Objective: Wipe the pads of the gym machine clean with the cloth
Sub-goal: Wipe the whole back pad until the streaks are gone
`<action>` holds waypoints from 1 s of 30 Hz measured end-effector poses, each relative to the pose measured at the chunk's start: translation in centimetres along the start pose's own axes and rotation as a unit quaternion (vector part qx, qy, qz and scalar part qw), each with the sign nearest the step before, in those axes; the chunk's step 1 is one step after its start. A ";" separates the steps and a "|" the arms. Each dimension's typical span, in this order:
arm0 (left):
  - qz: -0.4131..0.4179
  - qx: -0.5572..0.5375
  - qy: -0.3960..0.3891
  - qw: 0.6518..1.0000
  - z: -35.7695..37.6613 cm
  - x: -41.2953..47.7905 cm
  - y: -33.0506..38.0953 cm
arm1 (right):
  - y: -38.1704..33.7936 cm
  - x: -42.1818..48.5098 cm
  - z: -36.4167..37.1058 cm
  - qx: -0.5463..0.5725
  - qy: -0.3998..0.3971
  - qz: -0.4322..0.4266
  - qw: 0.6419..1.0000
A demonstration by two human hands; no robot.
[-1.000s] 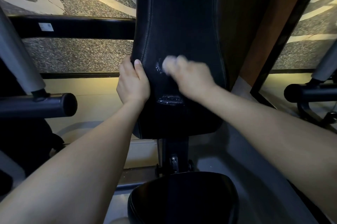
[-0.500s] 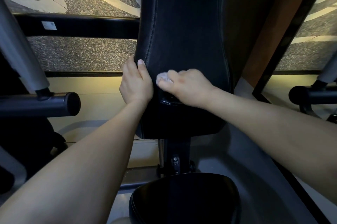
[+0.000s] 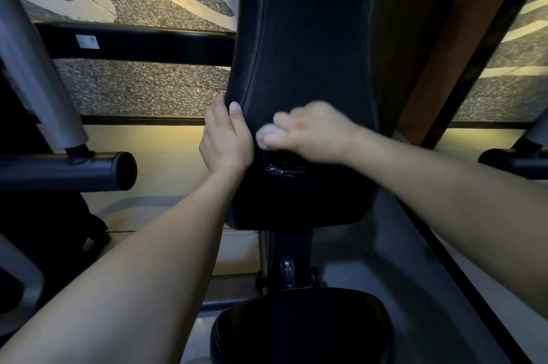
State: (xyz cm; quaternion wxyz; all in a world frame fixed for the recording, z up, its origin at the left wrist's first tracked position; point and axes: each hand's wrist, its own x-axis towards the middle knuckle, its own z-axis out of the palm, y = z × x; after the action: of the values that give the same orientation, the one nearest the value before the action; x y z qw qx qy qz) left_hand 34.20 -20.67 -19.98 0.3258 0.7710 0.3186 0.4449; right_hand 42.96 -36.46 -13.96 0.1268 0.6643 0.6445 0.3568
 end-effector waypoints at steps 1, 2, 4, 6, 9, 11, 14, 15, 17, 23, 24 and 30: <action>-0.001 -0.005 -0.001 1.000 0.0 0.1 0.0 | 1.2 0.9 -0.5 -0.001 -0.006 0.045 0.999; -0.003 -0.009 -0.002 1.000 0.0 0.1 -0.1 | 2.2 2.0 -1.0 0.002 0.010 0.115 0.993; -0.008 -0.018 -0.005 1.000 -0.1 -0.1 -0.2 | 2.8 3.8 -1.6 0.019 0.064 0.250 0.966; -0.006 -0.027 -0.008 1.000 -0.1 -0.2 -0.3 | 1.2 4.3 -1.0 0.029 0.079 0.279 0.957; -0.013 -0.043 -0.004 0.999 -0.1 -0.1 -0.5 | -1.5 2.5 0.0 0.040 0.029 0.103 0.993; -0.021 -0.056 0.004 0.998 -0.2 0.0 -0.7 | -0.1 2.3 -0.8 0.017 0.008 0.028 0.999; -0.028 -0.071 0.009 0.997 -0.1 0.0 -0.8 | 3.1 4.6 -1.6 -0.001 0.029 0.159 0.987; -0.029 -0.074 0.007 0.997 -0.1 -0.1 -0.8 | 3.5 5.3 -1.6 -0.001 0.051 0.221 0.974; -0.028 -0.080 0.006 0.996 0.0 -0.2 -0.7 | 2.4 5.8 -1.3 0.003 0.089 0.257 0.962; -0.039 -0.087 0.008 0.995 -0.1 0.1 -1.1 | -0.1 2.9 -0.9 0.024 0.005 0.021 0.999; -0.040 -0.090 0.009 0.995 -0.1 0.0 -1.0 | 1.2 3.6 -1.4 0.013 -0.003 0.045 0.999; -0.045 -0.112 0.012 0.993 -0.3 -0.1 -0.8 | 4.4 7.9 -2.8 0.046 0.077 0.301 0.949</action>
State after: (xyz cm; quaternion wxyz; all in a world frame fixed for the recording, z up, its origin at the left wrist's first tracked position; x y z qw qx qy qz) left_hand 33.70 -20.20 -20.55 0.4259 0.7093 0.3047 0.4718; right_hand 43.87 -30.40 -6.81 -0.0671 0.8030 0.4383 0.3982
